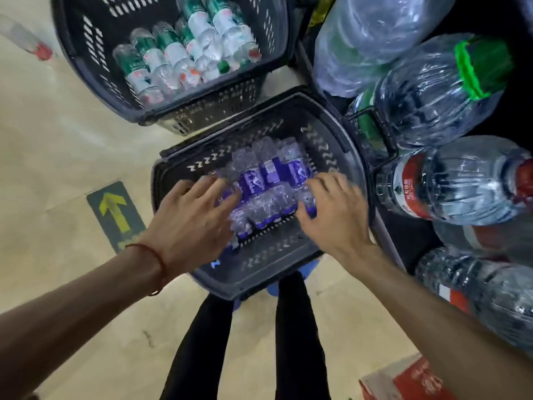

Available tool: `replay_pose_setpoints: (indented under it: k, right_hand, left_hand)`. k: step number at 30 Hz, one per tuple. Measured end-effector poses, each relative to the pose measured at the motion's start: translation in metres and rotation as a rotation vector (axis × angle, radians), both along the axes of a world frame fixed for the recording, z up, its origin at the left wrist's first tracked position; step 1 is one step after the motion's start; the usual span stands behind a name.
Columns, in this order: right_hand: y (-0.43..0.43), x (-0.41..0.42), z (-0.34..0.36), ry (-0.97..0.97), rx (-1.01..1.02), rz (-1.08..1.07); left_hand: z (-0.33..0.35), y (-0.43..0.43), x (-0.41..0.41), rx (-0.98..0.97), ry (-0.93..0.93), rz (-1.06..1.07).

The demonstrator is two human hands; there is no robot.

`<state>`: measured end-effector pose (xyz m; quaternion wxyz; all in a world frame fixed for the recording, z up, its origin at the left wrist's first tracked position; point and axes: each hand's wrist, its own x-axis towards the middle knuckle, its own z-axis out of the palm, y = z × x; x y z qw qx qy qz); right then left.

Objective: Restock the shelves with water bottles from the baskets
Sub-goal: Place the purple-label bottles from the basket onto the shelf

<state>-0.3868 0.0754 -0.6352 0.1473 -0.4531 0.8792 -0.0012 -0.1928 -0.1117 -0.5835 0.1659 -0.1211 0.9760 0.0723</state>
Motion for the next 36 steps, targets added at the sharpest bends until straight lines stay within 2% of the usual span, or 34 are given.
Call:
replay_pose_setpoints:
  k: [6,11,15,27,33,36]
  right_hand:
    - [-0.013,-0.039,-0.092,-0.153,0.185,-0.083]
    - [-0.037,-0.063,-0.175,-0.384,0.236,-0.295]
    - [-0.048,-0.07,-0.209,-0.516,0.27,-0.397]
    - [-0.024,-0.073,-0.194,-0.757,0.278,-0.558]
    - [-0.008,-0.066,-0.167,-0.91,0.14,-0.711]
    - [0.002,-0.064,-0.141,-0.937,0.12,-0.711]
  left_hand:
    - [-0.066,-0.005,-0.021,0.041,-0.01,0.063]
    - [-0.111,-0.003,-0.04,0.062,-0.009,0.107]
    - [-0.124,-0.001,-0.051,0.083,-0.043,0.139]
    - [-0.12,0.005,-0.063,0.105,-0.114,0.191]
    - [-0.116,0.019,-0.047,0.169,-0.097,0.221]
    - [-0.118,0.025,-0.041,0.251,-0.123,0.254]
